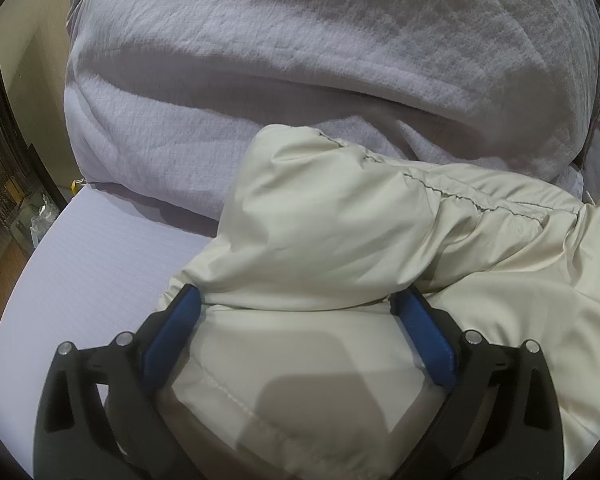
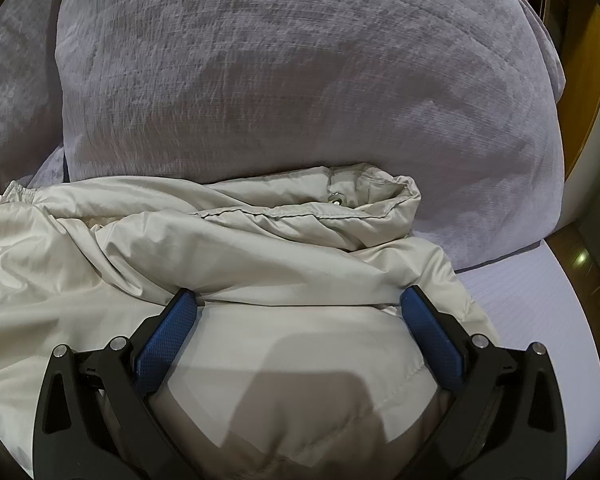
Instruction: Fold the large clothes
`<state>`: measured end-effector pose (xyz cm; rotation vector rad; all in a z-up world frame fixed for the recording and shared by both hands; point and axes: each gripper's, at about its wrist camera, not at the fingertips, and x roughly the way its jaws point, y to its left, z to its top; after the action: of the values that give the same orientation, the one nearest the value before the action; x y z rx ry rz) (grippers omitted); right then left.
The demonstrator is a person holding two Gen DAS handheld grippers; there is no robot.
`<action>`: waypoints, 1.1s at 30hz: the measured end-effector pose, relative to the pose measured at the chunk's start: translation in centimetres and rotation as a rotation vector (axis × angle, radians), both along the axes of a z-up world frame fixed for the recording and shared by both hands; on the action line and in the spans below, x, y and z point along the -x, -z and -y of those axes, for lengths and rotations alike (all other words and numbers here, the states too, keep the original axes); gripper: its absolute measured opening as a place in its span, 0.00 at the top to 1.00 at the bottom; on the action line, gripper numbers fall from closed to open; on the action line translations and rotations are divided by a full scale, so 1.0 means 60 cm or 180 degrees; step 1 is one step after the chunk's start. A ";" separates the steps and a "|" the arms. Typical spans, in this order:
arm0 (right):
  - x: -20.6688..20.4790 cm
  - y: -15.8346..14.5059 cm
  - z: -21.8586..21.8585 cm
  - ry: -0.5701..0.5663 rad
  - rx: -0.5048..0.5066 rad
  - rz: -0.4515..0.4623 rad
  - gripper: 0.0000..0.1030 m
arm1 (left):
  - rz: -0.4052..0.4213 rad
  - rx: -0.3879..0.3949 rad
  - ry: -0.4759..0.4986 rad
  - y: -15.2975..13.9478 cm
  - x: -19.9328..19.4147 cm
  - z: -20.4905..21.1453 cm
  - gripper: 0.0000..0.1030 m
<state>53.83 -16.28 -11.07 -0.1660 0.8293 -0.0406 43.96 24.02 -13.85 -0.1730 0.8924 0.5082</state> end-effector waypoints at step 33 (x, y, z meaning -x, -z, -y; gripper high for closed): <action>0.156 -0.018 0.196 0.0655 -0.1494 -0.0875 0.06 | -0.0141 0.1019 0.0017 -0.049 0.237 -0.044 0.07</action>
<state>44.46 -28.07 -10.01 0.3642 1.1047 -0.0157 29.77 26.63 -10.90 -0.4519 1.0144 0.3628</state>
